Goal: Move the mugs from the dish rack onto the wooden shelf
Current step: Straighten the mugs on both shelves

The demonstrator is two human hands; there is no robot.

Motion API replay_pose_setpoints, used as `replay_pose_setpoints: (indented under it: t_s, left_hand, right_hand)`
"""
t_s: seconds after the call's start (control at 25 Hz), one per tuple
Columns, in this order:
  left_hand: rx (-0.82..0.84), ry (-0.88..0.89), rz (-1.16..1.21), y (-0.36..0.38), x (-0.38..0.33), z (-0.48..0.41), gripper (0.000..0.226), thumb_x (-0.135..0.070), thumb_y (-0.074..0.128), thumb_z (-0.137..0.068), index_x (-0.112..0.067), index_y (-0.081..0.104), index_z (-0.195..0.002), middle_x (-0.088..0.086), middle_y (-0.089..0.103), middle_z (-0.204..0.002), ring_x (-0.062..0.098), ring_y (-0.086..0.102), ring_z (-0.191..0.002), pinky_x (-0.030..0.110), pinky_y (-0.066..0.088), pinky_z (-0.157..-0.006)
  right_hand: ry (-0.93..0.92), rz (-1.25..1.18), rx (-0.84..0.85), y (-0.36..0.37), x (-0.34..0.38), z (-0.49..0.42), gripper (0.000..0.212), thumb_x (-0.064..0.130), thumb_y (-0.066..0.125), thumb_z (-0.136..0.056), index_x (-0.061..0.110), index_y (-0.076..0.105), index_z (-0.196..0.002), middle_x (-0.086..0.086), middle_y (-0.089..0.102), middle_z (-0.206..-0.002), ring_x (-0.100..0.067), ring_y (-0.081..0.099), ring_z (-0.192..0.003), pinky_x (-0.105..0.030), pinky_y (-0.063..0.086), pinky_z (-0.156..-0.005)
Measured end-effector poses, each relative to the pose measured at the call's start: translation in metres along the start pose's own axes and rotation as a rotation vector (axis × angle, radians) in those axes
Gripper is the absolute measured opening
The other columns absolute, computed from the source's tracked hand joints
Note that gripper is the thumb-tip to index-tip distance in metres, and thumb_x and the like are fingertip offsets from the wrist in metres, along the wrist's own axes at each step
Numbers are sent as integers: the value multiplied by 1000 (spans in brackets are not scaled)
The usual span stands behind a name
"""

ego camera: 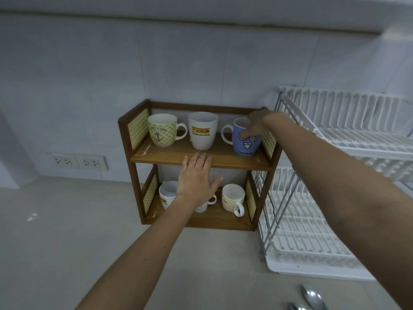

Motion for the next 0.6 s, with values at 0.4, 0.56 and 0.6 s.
replay_pose_setpoints:
  t_s: [0.4, 0.56, 0.6]
  left_hand:
    - [44, 6, 7, 2, 1, 0, 73, -62, 29, -91, -16, 23, -147, 6, 27, -154, 24, 16, -143, 45, 5, -117]
    - [42, 11, 12, 0, 1, -1, 73, -61, 30, -91, -16, 22, -148, 6, 26, -155, 24, 15, -144, 45, 5, -118]
    - [45, 12, 11, 1, 2, -1, 73, -61, 30, -91, -16, 21, -148, 6, 25, -155, 24, 15, -144, 45, 5, -118]
  right_hand:
    - [-6, 15, 46, 3, 2, 10, 71, 54, 45, -92, 9, 31, -144, -13, 43, -145, -31, 45, -126, -41, 38, -103]
    - [-13, 8, 39, 4, 3, 13, 67, 49, 45, -94, 10, 29, -145, -12, 43, -145, -30, 45, -126, -37, 38, -96]
    - [-9, 0, 44, 3, 3, 12, 66, 49, 45, -94, 10, 29, -145, -12, 42, -145, -31, 45, -126, -37, 38, -95]
Point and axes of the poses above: each hand's wrist, its own z-axis away from the middle knuckle, its own y-axis out of the palm, x = y × z, the point moved 5 cm from there along -z, towards the middle knuckle
